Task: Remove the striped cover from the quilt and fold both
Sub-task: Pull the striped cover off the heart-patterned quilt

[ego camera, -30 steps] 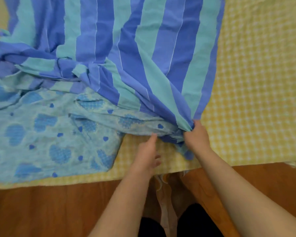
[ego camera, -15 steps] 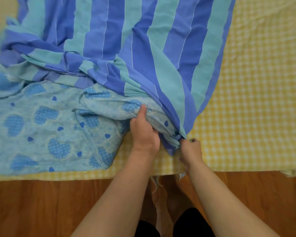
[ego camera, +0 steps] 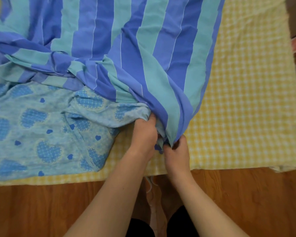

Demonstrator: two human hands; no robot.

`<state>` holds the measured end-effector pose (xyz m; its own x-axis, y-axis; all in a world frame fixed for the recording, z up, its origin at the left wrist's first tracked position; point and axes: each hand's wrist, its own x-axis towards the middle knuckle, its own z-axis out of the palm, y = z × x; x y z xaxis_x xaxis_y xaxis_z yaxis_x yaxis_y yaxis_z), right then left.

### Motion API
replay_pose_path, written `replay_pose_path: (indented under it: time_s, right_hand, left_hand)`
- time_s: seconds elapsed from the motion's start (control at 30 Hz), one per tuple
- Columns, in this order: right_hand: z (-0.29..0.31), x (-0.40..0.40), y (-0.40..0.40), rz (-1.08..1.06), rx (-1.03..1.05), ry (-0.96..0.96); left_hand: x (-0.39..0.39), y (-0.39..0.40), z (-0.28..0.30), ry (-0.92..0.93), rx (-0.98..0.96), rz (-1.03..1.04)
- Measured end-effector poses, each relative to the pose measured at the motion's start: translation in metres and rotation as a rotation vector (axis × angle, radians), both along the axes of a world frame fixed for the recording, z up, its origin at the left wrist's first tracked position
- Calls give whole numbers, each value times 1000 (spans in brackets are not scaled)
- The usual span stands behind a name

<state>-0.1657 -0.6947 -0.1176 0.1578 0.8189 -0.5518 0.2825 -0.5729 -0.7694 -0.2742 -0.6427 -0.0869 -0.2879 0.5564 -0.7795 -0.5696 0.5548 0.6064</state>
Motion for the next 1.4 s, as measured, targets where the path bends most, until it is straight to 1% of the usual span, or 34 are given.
replay_pose_path:
  time_s: [0.07,0.1,0.13,0.2,0.23,0.27,0.3,0.33,0.37,0.4,0.43,0.47,0.5,0.53,0.6,0.63,0.73,0.8,0.87,0.9,0.97,1.03,1.1,1.17,1.23,1.27,1.33,1.37,1.4]
  right_hand:
    - [5,19,2,181,132,-228]
    - [7,35,7,263,175,-354]
    - [9,53,17,326,195,-476]
    - [8,95,53,388,166,-662]
    - [9,117,80,387,115,-731]
    - [13,136,110,359,64,-783]
    - [19,150,143,293,18,-797]
    - [26,161,177,171,-7,-743]
    - [34,165,209,23,-25,-604]
    - [39,166,237,-110,-45,-410]
    - [43,162,258,-196,-53,-220]
    - [45,153,272,-206,-64,-72]
    - [45,139,279,-146,-75,-6]
    - [44,124,281,-41,-67,-12]
    - [39,97,269,196,-12,-152]
    - [33,90,263,275,14,-223]
    - [16,95,251,415,75,-490]
    - [9,110,249,504,100,-679]
    - [4,123,249,485,80,-769]
    - [1,127,248,465,60,-742]
    - [-2,129,247,478,4,-564]
    - [-2,125,250,600,26,-410]
    - [-10,117,259,778,80,-381]
    - [-20,108,267,937,126,-342]
    - [-24,110,278,1066,105,-281]
    - [-22,120,285,1152,87,-303]
    - [-10,154,309,1340,139,-470]
    - [1,177,326,1386,183,-556]
    - [14,203,347,1364,238,-640]
  left_hand:
    - [-4,-4,10,72,21,100]
    - [-6,-7,16,58,35,180]
    - [-10,-11,26,5,47,258]
    - [-21,-24,45,-87,58,321]
    - [-29,-34,51,-104,70,310]
    - [-37,-46,54,-82,77,275]
    - [-44,-58,56,-19,58,196]
    - [-47,-69,55,39,13,98]
    - [-45,-80,52,43,-48,27]
    - [-38,-88,50,-26,-103,-8]
    - [-27,-94,47,-152,-138,-34]
    - [-14,-96,45,-267,-167,-72]
    - [-1,-97,43,-345,-191,-115]
    - [11,-97,39,-391,-215,-138]
    - [22,-102,31,-405,-203,-136]
    - [23,-101,27,-390,-197,-129]
    - [14,-94,19,-380,-181,-76]
    - [1,-97,22,-438,-55,-51]
    - [-7,-98,24,-450,39,36]
    - [-7,-94,23,-446,65,136]
    - [-1,-81,24,-489,55,372]
    - [13,-65,23,-499,-17,501]
    - [39,-53,24,-501,-91,500]
    - [80,-52,25,-531,-111,486]
    - [134,-50,28,-554,-127,432]
    - [167,-49,30,-561,-157,388]
    - [227,-44,34,-609,-209,312]
    - [253,-37,38,-632,-195,227]
    - [277,-30,40,-627,-151,124]
